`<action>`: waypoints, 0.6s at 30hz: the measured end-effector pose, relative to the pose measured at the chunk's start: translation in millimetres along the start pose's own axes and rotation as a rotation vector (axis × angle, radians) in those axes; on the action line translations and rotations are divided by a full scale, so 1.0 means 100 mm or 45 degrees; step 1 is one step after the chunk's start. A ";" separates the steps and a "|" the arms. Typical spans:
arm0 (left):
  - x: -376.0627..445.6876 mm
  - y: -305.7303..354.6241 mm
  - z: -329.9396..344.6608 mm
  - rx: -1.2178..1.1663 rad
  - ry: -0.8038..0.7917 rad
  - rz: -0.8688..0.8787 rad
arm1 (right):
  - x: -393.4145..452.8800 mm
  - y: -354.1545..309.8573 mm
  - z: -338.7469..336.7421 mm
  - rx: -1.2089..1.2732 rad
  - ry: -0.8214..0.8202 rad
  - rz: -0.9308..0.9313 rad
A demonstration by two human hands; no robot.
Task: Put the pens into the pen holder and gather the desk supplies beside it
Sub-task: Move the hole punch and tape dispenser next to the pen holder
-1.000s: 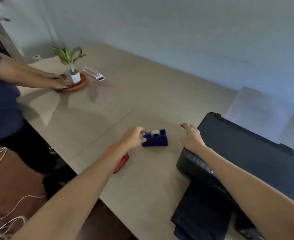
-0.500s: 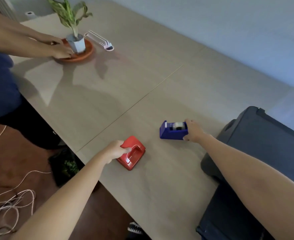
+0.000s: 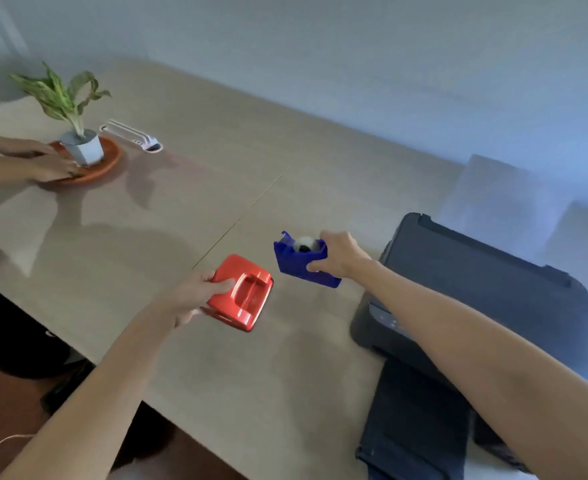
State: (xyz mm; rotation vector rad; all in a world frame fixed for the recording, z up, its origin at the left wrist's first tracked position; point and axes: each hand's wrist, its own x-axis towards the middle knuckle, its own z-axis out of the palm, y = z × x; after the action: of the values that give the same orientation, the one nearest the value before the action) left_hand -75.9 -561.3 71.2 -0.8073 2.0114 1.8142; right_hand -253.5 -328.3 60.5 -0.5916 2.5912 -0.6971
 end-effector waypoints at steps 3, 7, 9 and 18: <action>-0.16 0.40 0.29 -0.025 -0.108 0.107 | -0.37 0.03 -0.61 0.091 0.210 -0.032; -0.37 0.91 0.96 -0.083 -0.303 0.194 | -1.00 0.27 -1.39 0.155 0.469 -0.026; -0.51 1.17 1.56 -0.041 -0.405 0.224 | -1.48 0.61 -1.78 0.238 0.614 0.055; -1.00 1.54 3.97 0.075 -0.790 0.227 | -3.44 2.44 -2.63 0.407 1.045 0.504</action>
State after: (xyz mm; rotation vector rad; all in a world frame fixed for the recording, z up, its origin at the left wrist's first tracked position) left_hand -142.5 -147.1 194.3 -0.0209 1.7422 1.7918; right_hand -160.6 130.8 227.0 0.3968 3.0422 -1.3839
